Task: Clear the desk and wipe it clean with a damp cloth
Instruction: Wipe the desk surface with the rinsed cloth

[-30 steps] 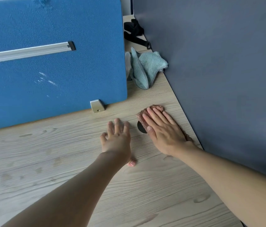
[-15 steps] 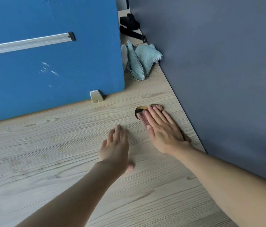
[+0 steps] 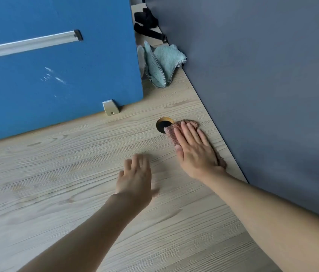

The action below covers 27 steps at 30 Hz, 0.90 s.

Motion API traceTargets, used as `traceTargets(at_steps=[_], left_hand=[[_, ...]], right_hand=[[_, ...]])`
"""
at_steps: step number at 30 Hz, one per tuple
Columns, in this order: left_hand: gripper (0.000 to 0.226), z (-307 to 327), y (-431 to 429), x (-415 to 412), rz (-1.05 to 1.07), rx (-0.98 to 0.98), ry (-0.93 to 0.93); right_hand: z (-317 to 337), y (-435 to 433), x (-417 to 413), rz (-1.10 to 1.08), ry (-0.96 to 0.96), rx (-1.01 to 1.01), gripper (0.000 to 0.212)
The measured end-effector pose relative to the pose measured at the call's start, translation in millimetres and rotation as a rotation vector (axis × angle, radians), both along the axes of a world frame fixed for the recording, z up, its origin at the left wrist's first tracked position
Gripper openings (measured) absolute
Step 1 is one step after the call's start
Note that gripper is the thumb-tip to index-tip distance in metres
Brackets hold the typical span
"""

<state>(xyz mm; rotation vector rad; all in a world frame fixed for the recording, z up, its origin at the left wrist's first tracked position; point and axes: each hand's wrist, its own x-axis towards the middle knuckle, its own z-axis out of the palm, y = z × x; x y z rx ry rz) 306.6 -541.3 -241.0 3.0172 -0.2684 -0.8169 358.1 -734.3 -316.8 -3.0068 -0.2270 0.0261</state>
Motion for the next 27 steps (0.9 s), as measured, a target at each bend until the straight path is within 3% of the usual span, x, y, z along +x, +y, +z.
traceTargets(at_steps=[3, 8, 12, 15, 21, 23, 27], left_hand=[[0.129, 2, -4, -14, -0.009, 0.036, 0.129], [0.132, 0, -12, -16, -0.015, 0.115, 0.108], [0.131, 1, -8, -19, -0.01, 0.126, 0.108], [0.132, 0, -10, -17, 0.002, 0.123, 0.117], [0.123, 2, -7, -35, -0.028, 0.013, -0.003], [0.124, 2, -4, -53, -0.002, -0.043, 0.051], [0.134, -2, -6, -78, -0.038, 0.023, 0.179]], right_hand=[[2, 11, -34, 0.012, -0.028, 0.015, 0.061], [3, -4, -55, 0.224, 0.03, 0.002, 0.059], [3, -10, -35, 0.103, 0.013, -0.002, 0.06], [3, 13, -67, -0.013, -0.009, -0.003, 0.062], [8, 1, -104, 0.231, 0.062, 0.005, 0.059], [8, -5, -93, 0.222, 0.06, 0.007, 0.058], [9, 14, -111, 0.057, 0.033, 0.011, 0.06]])
